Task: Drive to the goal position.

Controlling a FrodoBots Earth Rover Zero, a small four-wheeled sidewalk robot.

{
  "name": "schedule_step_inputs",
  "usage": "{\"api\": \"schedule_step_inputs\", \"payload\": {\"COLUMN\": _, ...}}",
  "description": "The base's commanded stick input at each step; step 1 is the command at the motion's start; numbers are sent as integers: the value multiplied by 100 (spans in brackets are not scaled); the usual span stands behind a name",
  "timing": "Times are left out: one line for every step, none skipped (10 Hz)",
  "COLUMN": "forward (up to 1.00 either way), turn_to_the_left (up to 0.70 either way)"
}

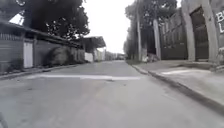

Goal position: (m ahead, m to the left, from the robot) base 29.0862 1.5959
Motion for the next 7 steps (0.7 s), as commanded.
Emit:
{"api": "schedule_step_inputs", "payload": {"forward": 100, "turn_to_the_left": 0}}
{"api": "schedule_step_inputs", "payload": {"forward": 100, "turn_to_the_left": 0}}
{"api": "schedule_step_inputs", "payload": {"forward": 100, "turn_to_the_left": 0}}
{"api": "schedule_step_inputs", "payload": {"forward": 100, "turn_to_the_left": 0}}
{"api": "schedule_step_inputs", "payload": {"forward": 100, "turn_to_the_left": 0}}
{"api": "schedule_step_inputs", "payload": {"forward": 100, "turn_to_the_left": 0}}
{"api": "schedule_step_inputs", "payload": {"forward": 100, "turn_to_the_left": 0}}
